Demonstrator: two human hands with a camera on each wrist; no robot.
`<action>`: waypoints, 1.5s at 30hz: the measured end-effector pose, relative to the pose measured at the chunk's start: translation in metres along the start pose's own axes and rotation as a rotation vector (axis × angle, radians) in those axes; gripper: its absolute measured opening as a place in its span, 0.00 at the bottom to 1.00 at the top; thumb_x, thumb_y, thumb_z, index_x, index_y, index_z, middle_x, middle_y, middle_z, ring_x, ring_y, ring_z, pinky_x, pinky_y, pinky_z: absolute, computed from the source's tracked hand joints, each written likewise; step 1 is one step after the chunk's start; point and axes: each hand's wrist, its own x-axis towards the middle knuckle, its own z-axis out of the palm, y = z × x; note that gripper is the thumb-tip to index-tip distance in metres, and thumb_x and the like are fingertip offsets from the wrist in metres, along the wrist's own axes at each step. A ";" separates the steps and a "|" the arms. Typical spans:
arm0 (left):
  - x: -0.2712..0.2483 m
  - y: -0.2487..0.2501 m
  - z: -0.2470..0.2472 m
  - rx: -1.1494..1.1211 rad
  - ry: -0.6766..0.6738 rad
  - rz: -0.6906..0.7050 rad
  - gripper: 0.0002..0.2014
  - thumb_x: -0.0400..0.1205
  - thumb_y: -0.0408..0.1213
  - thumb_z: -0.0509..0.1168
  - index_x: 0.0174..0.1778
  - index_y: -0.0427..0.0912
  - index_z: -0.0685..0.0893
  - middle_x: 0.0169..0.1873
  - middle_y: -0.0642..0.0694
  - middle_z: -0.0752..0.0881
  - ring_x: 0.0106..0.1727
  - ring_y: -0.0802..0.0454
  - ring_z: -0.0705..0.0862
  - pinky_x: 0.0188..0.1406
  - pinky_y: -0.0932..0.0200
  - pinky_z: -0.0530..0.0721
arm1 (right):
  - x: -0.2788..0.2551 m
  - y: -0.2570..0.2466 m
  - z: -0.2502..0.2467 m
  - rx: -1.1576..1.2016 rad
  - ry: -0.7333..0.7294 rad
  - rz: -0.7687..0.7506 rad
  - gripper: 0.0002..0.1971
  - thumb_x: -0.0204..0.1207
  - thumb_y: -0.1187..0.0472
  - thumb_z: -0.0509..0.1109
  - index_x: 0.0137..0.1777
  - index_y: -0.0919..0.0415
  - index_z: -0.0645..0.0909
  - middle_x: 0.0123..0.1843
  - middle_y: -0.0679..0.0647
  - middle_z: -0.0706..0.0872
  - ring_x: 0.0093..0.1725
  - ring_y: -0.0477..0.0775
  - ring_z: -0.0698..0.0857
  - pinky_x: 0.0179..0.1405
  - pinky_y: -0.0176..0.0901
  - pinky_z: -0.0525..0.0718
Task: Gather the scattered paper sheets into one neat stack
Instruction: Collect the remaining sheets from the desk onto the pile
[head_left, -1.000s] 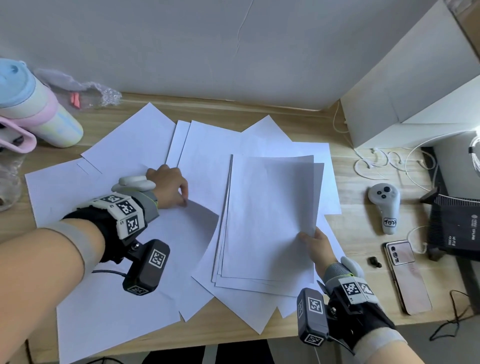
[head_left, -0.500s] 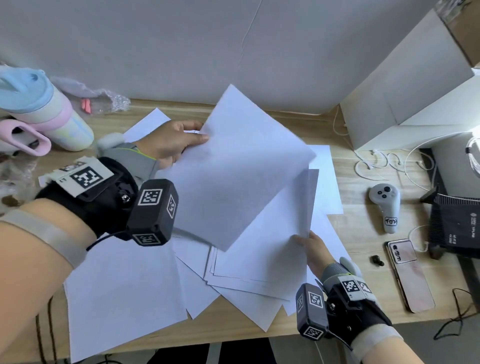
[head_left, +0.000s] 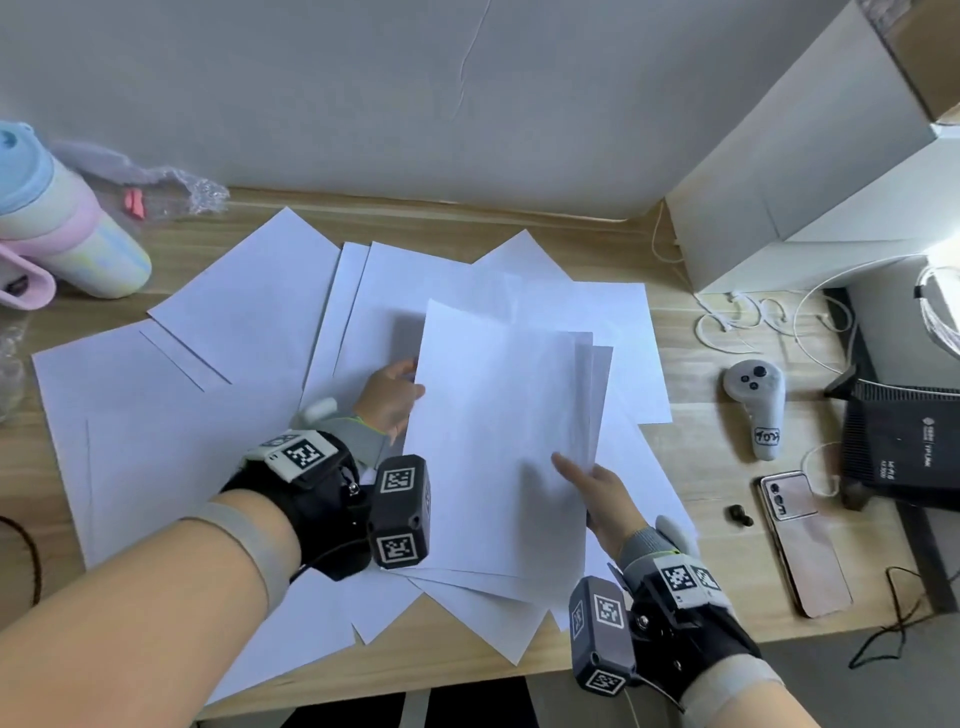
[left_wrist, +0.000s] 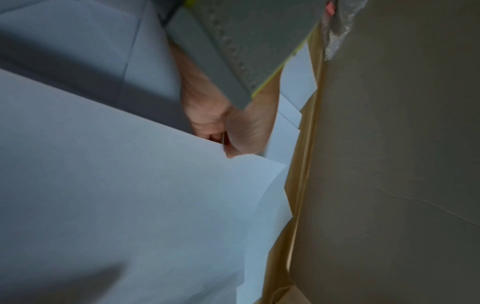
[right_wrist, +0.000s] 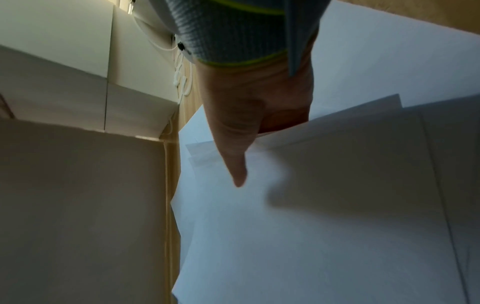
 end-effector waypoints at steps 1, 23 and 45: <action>0.001 -0.003 0.000 0.005 -0.007 -0.009 0.24 0.80 0.18 0.53 0.72 0.34 0.74 0.68 0.33 0.80 0.50 0.44 0.81 0.33 0.61 0.84 | 0.000 0.000 0.001 -0.036 0.015 -0.016 0.21 0.71 0.51 0.75 0.59 0.64 0.83 0.52 0.59 0.90 0.48 0.60 0.87 0.45 0.46 0.81; 0.007 0.006 -0.083 0.329 0.368 -0.069 0.20 0.76 0.38 0.70 0.24 0.42 0.66 0.25 0.43 0.66 0.31 0.46 0.67 0.26 0.59 0.62 | 0.002 0.000 -0.020 0.023 0.245 -0.092 0.09 0.75 0.69 0.65 0.53 0.61 0.80 0.39 0.56 0.83 0.39 0.58 0.80 0.36 0.45 0.79; -0.077 0.112 -0.061 0.002 0.115 0.338 0.15 0.82 0.30 0.62 0.65 0.40 0.81 0.59 0.42 0.85 0.54 0.44 0.84 0.59 0.51 0.83 | 0.005 -0.003 -0.023 -0.052 0.220 0.015 0.07 0.75 0.66 0.68 0.52 0.64 0.79 0.43 0.59 0.83 0.46 0.62 0.80 0.47 0.48 0.77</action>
